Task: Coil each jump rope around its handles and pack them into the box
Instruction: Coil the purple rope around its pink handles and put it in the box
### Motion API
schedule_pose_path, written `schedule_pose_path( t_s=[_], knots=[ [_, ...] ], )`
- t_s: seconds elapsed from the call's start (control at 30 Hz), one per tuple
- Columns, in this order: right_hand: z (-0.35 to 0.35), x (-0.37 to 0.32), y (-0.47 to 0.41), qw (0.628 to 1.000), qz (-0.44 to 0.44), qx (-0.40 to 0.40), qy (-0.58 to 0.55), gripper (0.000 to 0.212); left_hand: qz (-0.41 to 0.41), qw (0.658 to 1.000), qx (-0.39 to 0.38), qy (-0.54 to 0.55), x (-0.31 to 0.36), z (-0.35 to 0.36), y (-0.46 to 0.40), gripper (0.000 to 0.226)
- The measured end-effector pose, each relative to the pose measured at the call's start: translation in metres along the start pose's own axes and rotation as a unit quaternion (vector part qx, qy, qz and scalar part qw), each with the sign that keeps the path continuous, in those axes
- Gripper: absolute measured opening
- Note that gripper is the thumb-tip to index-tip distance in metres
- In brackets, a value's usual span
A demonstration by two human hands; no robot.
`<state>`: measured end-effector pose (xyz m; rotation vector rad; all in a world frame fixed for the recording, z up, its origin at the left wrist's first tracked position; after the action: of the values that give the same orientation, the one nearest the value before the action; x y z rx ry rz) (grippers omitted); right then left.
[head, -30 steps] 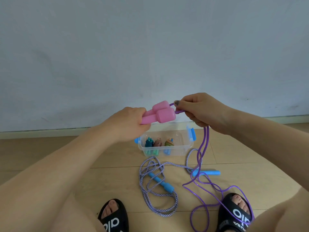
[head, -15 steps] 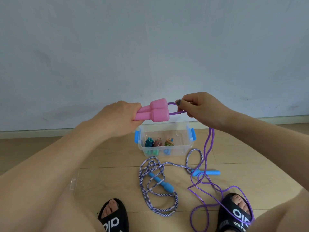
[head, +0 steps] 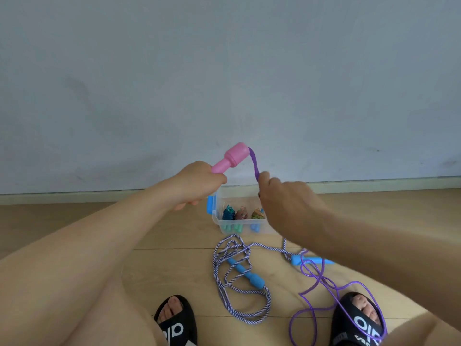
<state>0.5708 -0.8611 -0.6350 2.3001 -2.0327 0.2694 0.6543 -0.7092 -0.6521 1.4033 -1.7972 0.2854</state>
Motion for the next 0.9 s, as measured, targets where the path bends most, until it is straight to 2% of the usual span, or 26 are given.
schedule_pose_path(
  t_s=[0.03,0.07,0.1,0.17,0.27,0.33,0.37,0.4,0.47,0.57,0.73,0.8,0.87,0.9],
  knots=[
    [-0.007,-0.007,0.004,0.999,-0.007,0.023,0.022,0.027,0.0,0.999,0.016,-0.041,0.0,0.0,-0.003,0.021],
    [-0.004,-0.017,0.008,0.998,-0.044,0.004,0.044,0.023,0.005,0.993,0.032,-0.112,0.002,0.0,-0.004,0.021],
    [-0.004,-0.028,0.013,0.995,-0.089,-0.013,0.04,0.017,0.017,0.978,0.047,-0.205,0.005,0.001,-0.005,0.02],
    [0.002,-0.039,0.021,0.99,-0.129,-0.063,0.016,0.016,0.059,0.925,0.061,-0.372,0.016,0.007,-0.001,0.014],
    [-0.016,-0.034,0.011,0.988,-0.14,0.03,-0.06,0.022,0.127,0.856,0.053,-0.498,0.026,0.026,0.009,0.016],
    [-0.023,-0.021,-0.002,0.983,-0.117,0.055,-0.131,0.025,0.166,0.829,0.07,-0.53,0.032,0.032,0.014,0.01],
    [-0.026,-0.013,-0.008,0.981,-0.104,0.031,-0.163,0.024,0.179,0.82,0.077,-0.539,0.035,0.033,0.016,0.007],
    [-0.023,-0.007,-0.013,0.972,-0.083,-0.037,-0.215,0.023,0.188,0.812,0.078,-0.547,0.037,0.034,0.018,0.006],
    [-0.014,0.005,-0.016,0.924,-0.041,-0.156,-0.346,0.019,0.202,0.796,0.067,-0.566,0.042,0.039,0.021,0.01],
    [-0.013,0.015,-0.019,0.849,-0.028,-0.229,-0.476,0.008,0.227,0.782,0.04,-0.58,0.049,0.046,0.03,0.02],
    [-0.017,0.024,-0.019,0.811,-0.023,-0.283,-0.511,0.013,0.251,0.783,0.009,-0.569,0.059,0.056,0.046,0.012],
    [-0.017,0.027,-0.017,0.785,-0.025,-0.306,-0.538,0.01,0.264,0.788,-0.011,-0.557,0.06,0.059,0.053,0.005],
    [-0.017,0.033,-0.019,0.77,-0.012,-0.3,-0.564,0.016,0.282,0.797,-0.005,-0.533,0.063,0.056,0.059,0.013],
    [-0.018,0.035,-0.021,0.774,-0.005,-0.283,-0.566,0.021,0.293,0.798,0.0,-0.527,0.063,0.054,0.062,0.019]
  ],
)
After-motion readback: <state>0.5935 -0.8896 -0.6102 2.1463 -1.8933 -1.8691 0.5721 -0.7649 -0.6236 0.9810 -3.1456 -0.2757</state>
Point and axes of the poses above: each hand's wrist, its own y-axis away from the middle knuckle, its own z-axis out of the palm, x = y × z, the point moved 6 cm from there along -y, towards the middle knuckle, and after that the axes turned 9 degrees about z, right-handed, at the moved point
